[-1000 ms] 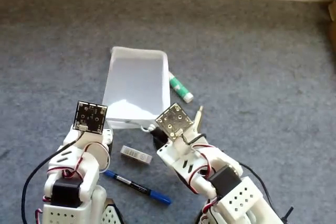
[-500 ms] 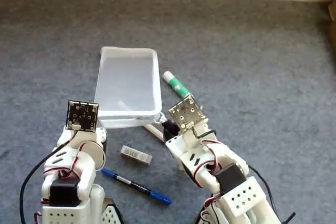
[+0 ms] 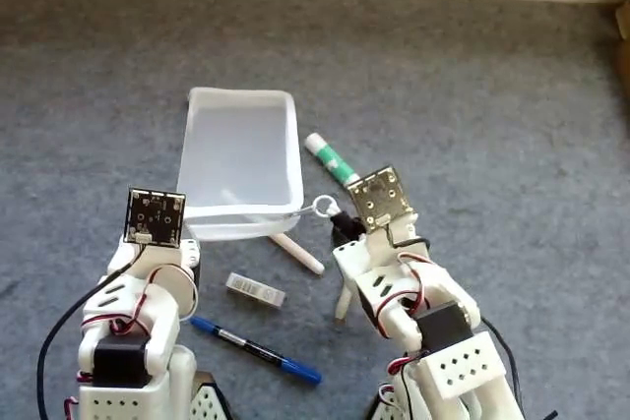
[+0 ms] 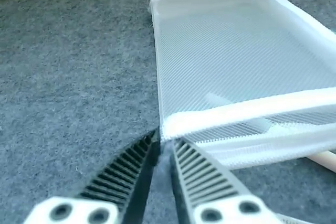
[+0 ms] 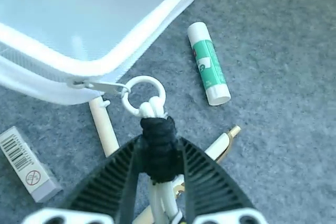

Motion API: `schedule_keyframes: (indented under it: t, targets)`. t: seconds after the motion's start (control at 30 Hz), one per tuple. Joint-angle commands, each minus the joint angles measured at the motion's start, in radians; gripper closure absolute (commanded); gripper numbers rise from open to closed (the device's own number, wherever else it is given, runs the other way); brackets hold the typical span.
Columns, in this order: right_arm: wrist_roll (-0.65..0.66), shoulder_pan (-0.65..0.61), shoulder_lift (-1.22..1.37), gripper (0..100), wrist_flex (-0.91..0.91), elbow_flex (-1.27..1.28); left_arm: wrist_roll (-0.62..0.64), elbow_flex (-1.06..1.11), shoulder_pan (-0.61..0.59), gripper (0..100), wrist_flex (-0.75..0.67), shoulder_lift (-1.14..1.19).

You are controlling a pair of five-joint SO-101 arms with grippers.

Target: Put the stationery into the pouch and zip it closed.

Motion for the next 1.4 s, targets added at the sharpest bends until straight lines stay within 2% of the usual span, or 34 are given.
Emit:
schedule_keyframes:
  t: [0.0,0.2,0.37,0.43,0.67,0.87,1.13,1.37]
  targets:
    - [-0.005,0.035,-0.021,99.5,-0.016,-0.024,0.009,-0.045,-0.025,99,-0.005,-0.016]
    - [-0.003,0.031,-0.021,99.5,0.005,-0.025,0.005,-0.039,-0.025,97,-0.011,-0.016]
    - [-0.002,-0.002,-0.021,99.5,0.082,-0.088,0.012,-0.012,-0.024,81,-0.029,-0.016]
    - [-0.002,-0.018,-0.021,99.5,0.111,-0.119,0.048,0.016,-0.025,78,-0.071,-0.016]
    - [0.0,-0.028,-0.021,99.5,0.127,-0.142,0.058,0.067,-0.021,78,-0.17,-0.013]
    - [0.0,-0.035,-0.021,99.5,0.179,-0.173,-0.012,0.133,-0.016,78,-0.236,-0.015]
    - [0.04,-0.15,-0.021,99.5,0.298,-0.268,-0.054,0.234,-0.015,78,-0.394,-0.01]
    - [0.04,-0.154,-0.021,99.5,0.298,-0.274,-0.054,0.236,0.033,78,-0.419,-0.015]
